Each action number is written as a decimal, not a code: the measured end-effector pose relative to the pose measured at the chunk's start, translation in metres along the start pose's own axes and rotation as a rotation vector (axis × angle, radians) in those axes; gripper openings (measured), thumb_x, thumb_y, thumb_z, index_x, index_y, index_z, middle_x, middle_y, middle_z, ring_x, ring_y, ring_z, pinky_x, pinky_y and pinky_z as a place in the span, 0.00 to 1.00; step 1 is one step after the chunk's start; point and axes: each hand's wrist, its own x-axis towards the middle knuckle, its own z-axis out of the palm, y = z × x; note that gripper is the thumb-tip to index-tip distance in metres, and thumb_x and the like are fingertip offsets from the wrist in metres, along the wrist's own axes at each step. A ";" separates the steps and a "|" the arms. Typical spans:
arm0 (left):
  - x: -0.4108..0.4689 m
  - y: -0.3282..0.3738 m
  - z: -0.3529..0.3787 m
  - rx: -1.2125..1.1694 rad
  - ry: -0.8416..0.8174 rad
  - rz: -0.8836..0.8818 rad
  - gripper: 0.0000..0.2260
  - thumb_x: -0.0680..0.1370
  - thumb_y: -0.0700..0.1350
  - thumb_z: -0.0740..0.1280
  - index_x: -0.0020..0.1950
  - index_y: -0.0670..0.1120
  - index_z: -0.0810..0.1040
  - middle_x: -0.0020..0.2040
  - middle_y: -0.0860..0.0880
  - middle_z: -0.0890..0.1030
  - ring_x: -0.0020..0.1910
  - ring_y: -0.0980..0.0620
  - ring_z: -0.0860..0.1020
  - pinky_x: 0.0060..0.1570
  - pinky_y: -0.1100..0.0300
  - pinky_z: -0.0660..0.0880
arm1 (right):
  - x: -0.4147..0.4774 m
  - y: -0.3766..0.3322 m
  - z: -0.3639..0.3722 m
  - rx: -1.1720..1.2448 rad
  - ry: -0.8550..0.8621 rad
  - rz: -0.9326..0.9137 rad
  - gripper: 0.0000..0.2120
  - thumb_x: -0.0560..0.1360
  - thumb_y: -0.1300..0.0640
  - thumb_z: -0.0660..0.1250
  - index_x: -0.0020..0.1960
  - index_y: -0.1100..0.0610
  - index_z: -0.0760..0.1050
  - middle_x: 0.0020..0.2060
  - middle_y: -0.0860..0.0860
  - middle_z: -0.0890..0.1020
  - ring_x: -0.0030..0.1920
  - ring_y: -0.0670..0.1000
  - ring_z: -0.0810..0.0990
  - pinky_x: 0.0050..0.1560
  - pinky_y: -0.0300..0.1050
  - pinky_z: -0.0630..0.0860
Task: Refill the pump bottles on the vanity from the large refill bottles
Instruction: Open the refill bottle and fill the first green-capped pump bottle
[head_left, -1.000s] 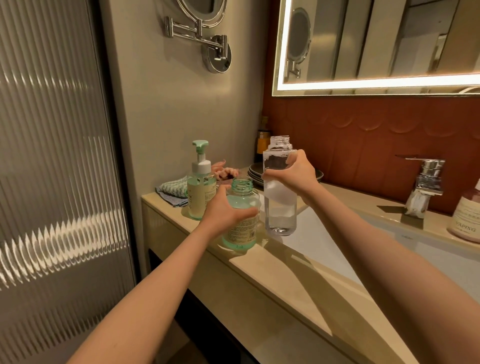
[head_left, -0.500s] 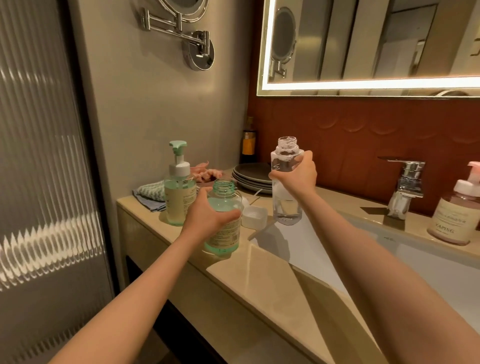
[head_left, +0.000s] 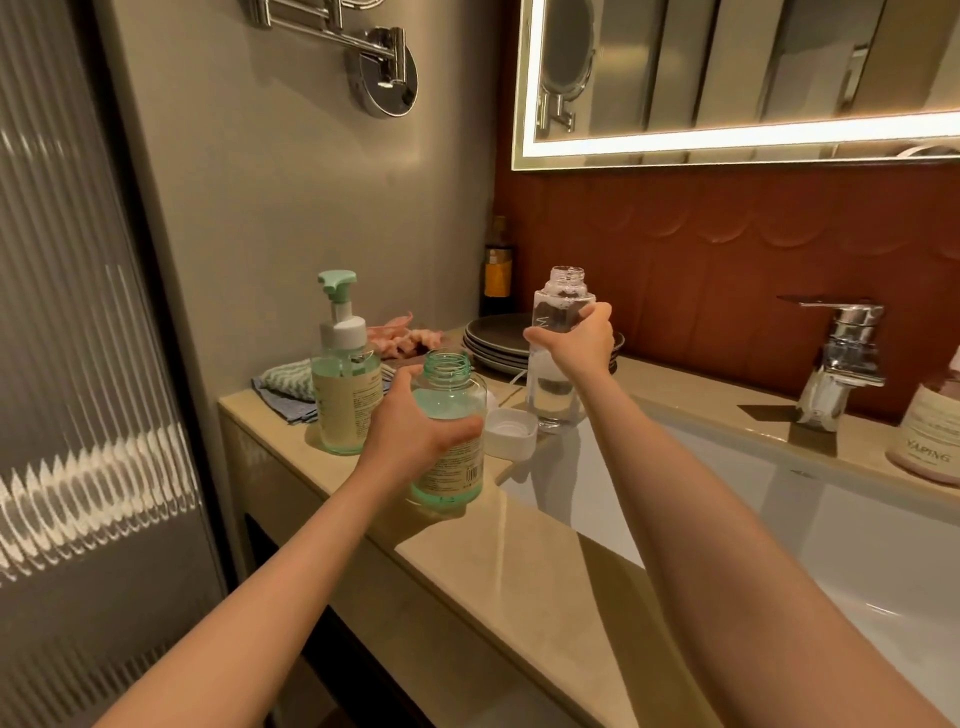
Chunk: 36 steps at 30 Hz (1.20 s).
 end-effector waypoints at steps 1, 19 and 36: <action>0.000 0.000 0.000 0.001 0.001 0.002 0.32 0.66 0.47 0.77 0.65 0.47 0.66 0.53 0.54 0.73 0.53 0.53 0.72 0.51 0.56 0.71 | 0.000 0.000 0.003 0.002 -0.012 -0.001 0.34 0.66 0.55 0.77 0.64 0.59 0.62 0.63 0.57 0.70 0.61 0.54 0.72 0.52 0.41 0.70; -0.005 0.003 -0.001 -0.046 -0.017 -0.026 0.34 0.66 0.46 0.77 0.67 0.46 0.66 0.55 0.52 0.74 0.55 0.52 0.74 0.52 0.56 0.71 | -0.044 -0.003 -0.009 -0.524 0.223 -0.508 0.16 0.72 0.56 0.66 0.57 0.59 0.69 0.52 0.54 0.74 0.50 0.54 0.74 0.48 0.46 0.72; -0.004 -0.004 -0.008 -0.002 -0.008 0.011 0.31 0.65 0.48 0.78 0.63 0.47 0.66 0.53 0.52 0.75 0.53 0.52 0.75 0.51 0.58 0.72 | -0.045 -0.011 0.060 -1.070 -0.800 -0.406 0.26 0.77 0.49 0.61 0.72 0.54 0.61 0.70 0.55 0.67 0.67 0.58 0.68 0.65 0.53 0.67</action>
